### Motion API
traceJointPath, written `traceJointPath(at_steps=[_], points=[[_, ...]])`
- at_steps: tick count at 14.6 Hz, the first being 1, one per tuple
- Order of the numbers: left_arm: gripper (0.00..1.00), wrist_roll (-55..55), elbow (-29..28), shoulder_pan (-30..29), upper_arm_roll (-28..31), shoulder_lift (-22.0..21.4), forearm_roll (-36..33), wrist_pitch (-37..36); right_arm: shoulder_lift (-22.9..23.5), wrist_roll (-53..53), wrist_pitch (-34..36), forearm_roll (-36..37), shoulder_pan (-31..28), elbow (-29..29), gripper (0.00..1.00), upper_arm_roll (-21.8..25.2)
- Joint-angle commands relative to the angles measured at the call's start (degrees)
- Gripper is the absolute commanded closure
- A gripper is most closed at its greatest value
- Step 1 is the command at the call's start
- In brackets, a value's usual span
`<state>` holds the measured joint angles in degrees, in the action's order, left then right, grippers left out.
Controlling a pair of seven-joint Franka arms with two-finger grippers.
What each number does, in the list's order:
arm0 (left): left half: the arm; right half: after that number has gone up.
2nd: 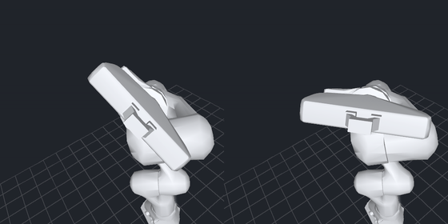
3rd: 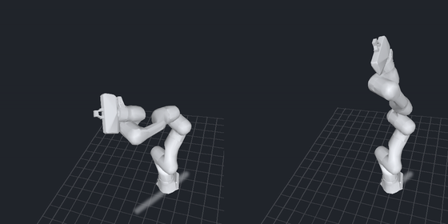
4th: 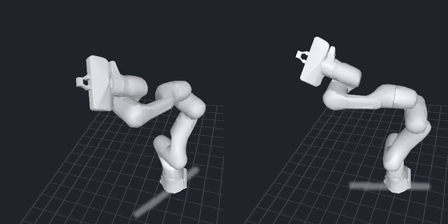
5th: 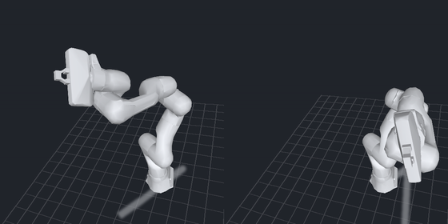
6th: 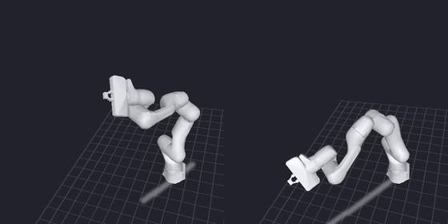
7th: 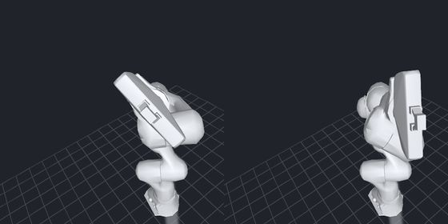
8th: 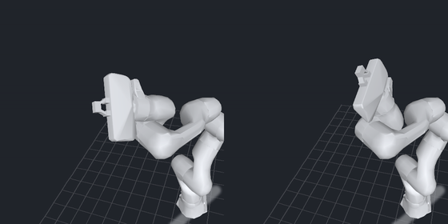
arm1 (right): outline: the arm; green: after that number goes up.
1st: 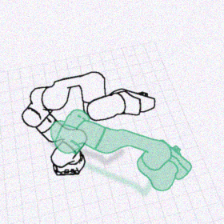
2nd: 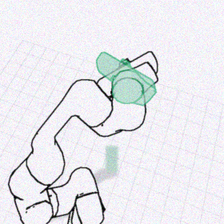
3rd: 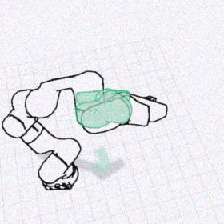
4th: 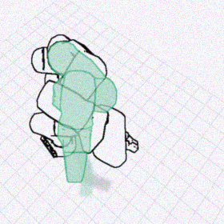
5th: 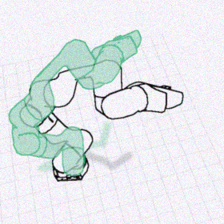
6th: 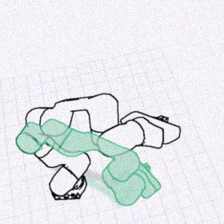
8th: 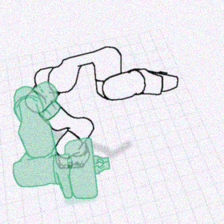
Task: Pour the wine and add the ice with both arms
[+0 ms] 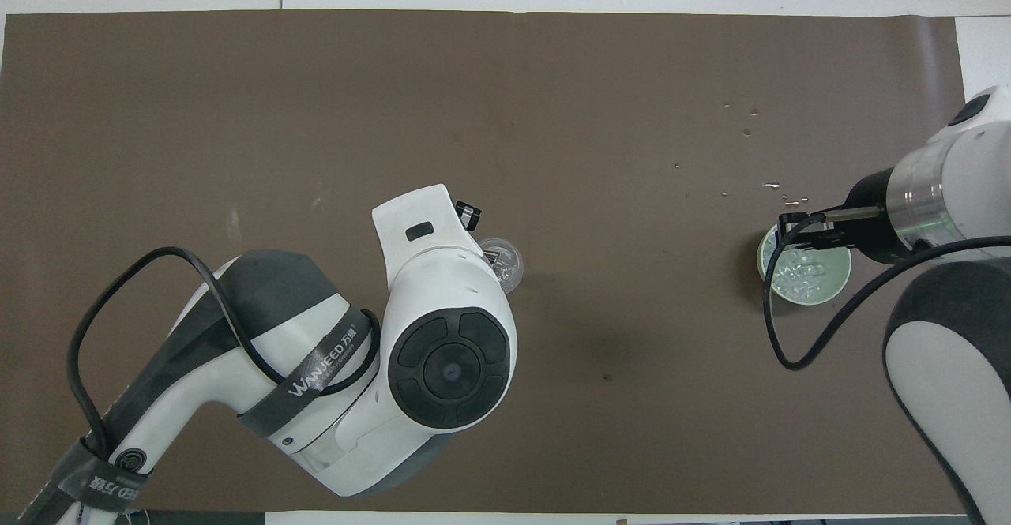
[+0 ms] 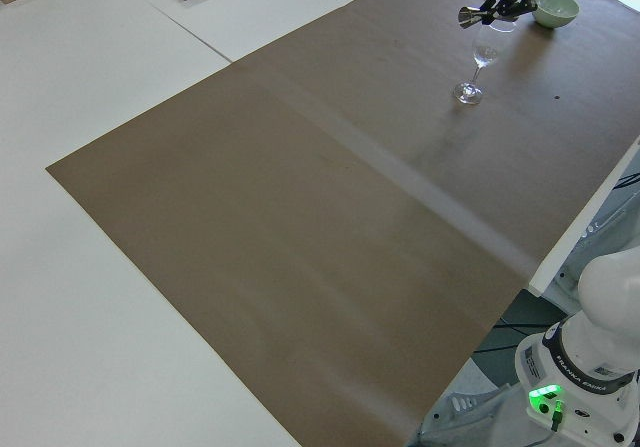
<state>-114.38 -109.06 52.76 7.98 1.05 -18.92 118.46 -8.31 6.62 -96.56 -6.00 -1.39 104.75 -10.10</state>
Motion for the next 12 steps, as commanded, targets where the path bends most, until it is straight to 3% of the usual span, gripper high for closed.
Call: traceJointPath(at_steps=[1,6,9,12], points=[[1.0,-0.67,1.04,-1.42,0.19,0.44,4.47,0.62,0.4,1.55,0.4,-0.76,-0.02,-0.87,0.99,-0.36],[1.0,8.18,0.6,-7.93,0.19,-0.61,19.67,2.39,0.13,6.64,-2.49,-2.7,1.82,0.1,0.99,-0.71],[1.0,17.23,-0.01,-12.93,0.28,-1.49,30.13,2.12,0.31,13.74,-6.61,-2.96,6.56,0.19,0.99,-0.89],[1.0,30.67,-1.33,-22.06,0.45,-1.58,43.74,1.95,0.66,22.09,-12.67,-2.96,13.23,1.59,0.99,-0.89]])
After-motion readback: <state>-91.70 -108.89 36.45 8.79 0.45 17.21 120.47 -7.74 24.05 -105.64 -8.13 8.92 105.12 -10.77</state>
